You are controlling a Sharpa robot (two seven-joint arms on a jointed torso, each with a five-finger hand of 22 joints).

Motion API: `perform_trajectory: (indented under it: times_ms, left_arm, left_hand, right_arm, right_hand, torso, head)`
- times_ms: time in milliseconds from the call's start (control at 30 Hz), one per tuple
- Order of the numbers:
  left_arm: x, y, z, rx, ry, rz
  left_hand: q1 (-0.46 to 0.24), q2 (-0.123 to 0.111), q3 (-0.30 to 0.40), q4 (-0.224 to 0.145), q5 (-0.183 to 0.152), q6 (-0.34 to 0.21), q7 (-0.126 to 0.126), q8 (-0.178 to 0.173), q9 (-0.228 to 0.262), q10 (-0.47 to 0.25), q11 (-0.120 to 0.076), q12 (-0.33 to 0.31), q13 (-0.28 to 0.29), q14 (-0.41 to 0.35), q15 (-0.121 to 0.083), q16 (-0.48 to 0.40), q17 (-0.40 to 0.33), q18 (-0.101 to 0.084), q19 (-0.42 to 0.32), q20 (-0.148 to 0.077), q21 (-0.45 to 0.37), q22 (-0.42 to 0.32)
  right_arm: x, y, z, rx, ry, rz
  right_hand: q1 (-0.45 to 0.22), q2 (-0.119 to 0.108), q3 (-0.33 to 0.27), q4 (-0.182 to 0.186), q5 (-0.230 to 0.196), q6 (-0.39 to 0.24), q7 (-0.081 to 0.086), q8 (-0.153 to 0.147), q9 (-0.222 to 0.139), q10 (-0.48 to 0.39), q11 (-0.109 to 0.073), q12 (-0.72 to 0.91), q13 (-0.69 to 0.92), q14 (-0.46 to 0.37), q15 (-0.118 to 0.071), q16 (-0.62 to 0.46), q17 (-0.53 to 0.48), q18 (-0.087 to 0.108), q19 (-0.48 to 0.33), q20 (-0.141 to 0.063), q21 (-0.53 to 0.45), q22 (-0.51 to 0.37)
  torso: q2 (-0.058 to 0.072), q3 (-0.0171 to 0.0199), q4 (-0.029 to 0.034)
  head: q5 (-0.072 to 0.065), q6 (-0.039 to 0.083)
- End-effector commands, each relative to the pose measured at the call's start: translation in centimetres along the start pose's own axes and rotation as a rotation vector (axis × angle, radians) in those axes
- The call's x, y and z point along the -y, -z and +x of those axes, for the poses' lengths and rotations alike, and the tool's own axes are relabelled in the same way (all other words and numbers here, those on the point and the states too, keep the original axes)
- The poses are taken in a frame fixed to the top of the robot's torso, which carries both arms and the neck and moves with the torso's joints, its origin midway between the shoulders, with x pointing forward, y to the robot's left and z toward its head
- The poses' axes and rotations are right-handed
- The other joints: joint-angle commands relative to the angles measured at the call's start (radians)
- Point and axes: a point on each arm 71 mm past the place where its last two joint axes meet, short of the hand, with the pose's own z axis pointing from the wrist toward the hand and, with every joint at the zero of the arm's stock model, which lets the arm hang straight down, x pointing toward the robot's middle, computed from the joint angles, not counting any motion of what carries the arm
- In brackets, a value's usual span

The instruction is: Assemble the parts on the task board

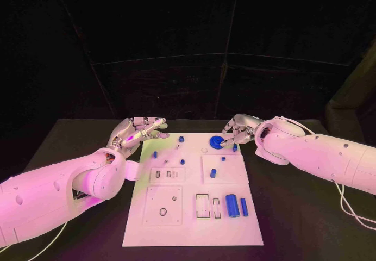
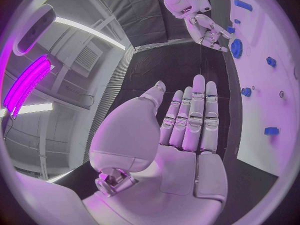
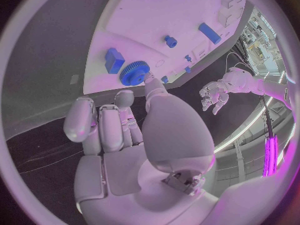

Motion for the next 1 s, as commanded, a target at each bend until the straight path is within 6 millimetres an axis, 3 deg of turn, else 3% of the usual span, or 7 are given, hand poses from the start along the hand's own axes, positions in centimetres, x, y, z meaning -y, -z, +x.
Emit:
perform_trajectory:
  times_ms: [33, 500, 1000]
  left_arm:
    - [0.1, -0.1, 0.1, -0.018, 0.002, 0.008]
    - [-0.1, -0.1, 0.0, -0.017, 0.001, 0.005]
    - [-0.1, -0.2, 0.0, -0.021, 0.003, 0.001]
  left_hand:
    - [-0.002, 0.009, 0.002, -0.006, 0.003, 0.006, 0.004, -0.004, -0.001, 0.001, 0.004, -0.006, -0.001, 0.002, 0.004, -0.005, 0.002, 0.007, 0.008, -0.001, -0.002, -0.001]
    - [-0.002, 0.011, 0.003, -0.007, 0.003, 0.006, 0.004, -0.005, -0.001, 0.002, 0.003, -0.007, -0.001, 0.001, 0.003, -0.006, 0.003, 0.007, 0.008, -0.001, -0.003, -0.002]
    - [-0.002, 0.011, 0.003, -0.007, 0.003, 0.006, 0.004, -0.005, -0.001, 0.002, 0.003, -0.007, -0.001, 0.001, 0.003, -0.006, 0.003, 0.007, 0.008, -0.001, -0.003, -0.002]
  right_arm:
    - [-0.2, -0.3, 0.4, -0.063, -0.001, 0.02]
    - [-1.6, -1.0, 0.5, -0.018, 0.041, -0.02]
    - [-2.0, -1.2, 0.7, -0.021, 0.134, -0.024]
  right_hand:
    - [0.011, 0.001, -0.001, 0.006, 0.006, -0.005, 0.001, 0.008, 0.002, 0.016, 0.001, 0.042, 0.047, 0.042, 0.008, 0.013, 0.02, -0.02, 0.008, -0.001, 0.01, 0.01]
    - [0.041, 0.028, 0.001, -0.012, 0.006, 0.006, -0.002, 0.029, 0.003, 0.068, -0.001, 0.183, 0.205, 0.052, 0.008, 0.062, 0.102, -0.031, 0.033, 0.0, 0.042, 0.071]
    - [0.077, 0.055, 0.031, -0.05, -0.035, 0.017, -0.005, 0.043, 0.002, 0.082, -0.004, 0.225, 0.259, 0.055, 0.007, 0.083, 0.14, -0.036, 0.045, -0.001, 0.061, 0.105]
  torso:
    - [0.001, -0.0001, 0.0006]
    - [0.0, -0.0011, 0.0007]
    - [0.001, -0.0012, 0.0011]
  head:
    - [-0.002, -0.001]
    - [0.001, -0.007]
    - [-0.002, -0.011]
